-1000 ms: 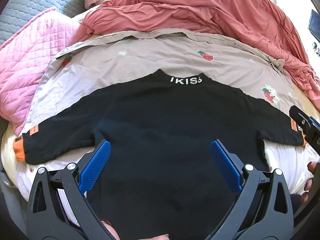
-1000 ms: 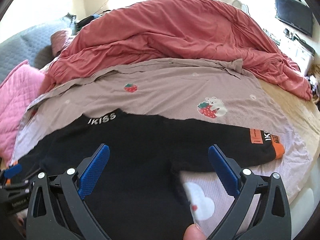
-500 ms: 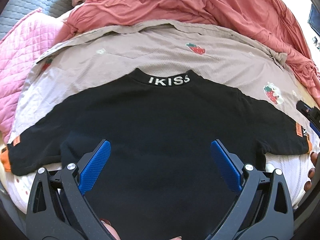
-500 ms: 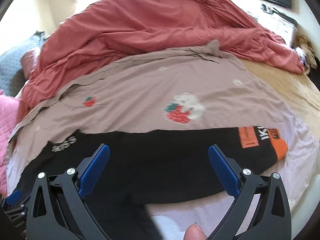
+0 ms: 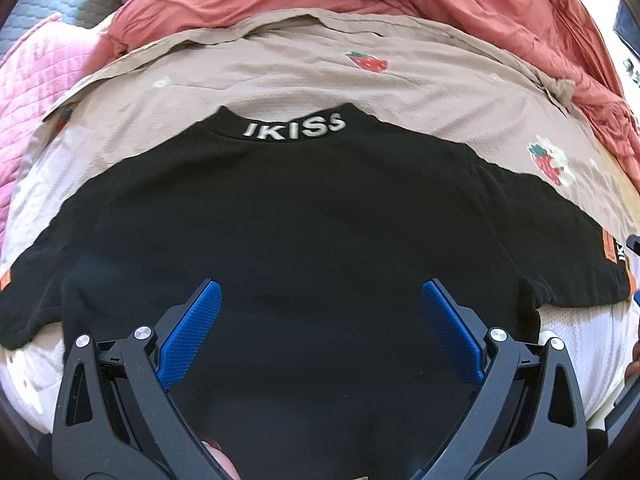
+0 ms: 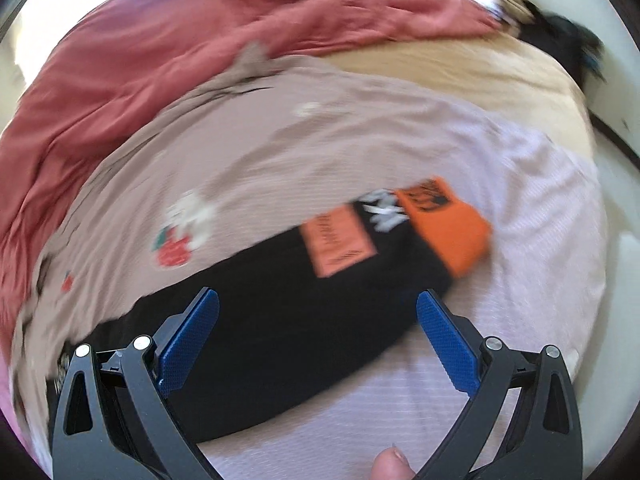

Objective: Fold small clothes
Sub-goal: 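Move the right tool down to the orange cuff of one sleeve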

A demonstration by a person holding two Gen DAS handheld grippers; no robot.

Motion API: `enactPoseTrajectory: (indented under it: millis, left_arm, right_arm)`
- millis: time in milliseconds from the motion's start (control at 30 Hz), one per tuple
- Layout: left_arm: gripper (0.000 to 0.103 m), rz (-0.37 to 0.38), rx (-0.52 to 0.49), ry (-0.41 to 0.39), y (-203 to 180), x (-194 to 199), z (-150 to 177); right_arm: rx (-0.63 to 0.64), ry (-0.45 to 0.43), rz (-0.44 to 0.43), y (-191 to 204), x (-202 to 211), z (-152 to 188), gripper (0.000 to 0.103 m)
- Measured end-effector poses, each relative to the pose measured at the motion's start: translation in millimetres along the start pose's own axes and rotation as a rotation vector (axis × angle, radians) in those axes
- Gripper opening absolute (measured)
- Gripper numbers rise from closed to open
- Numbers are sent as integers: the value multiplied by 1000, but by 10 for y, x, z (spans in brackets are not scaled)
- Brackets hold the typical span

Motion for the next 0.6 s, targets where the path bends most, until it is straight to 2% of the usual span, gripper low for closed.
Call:
enactPoseTrajectory:
  millis: [100,300,533,600]
  left_arm:
    - [94,3,-26,-8,-87,-70,-12]
    - [94,-8,-46,2,-177,-257,-22]
    - [94,-28,-70,36,-249,-493,28]
    - [94,-30,-79,22,-253,-518,28]
  right_arm:
    - [-121,61,-16,-258,-145,-3,99]
    - [-241,124,-124,-370,-357,-95,99]
    - [-303,97,-196,-329,-473,-287,98]
    - [-313,69,-243,-324,-403,-314,91]
Point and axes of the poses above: each gripper's, at about its wrist camera, not at the fingertips, and x roughly against the way its jaws point, y to its left, z to its underside, the point moved 6 cm from there along -x, roughly the way its jaws point, and after that the axes turned 11 degrees about y, right-handed, at the moved point
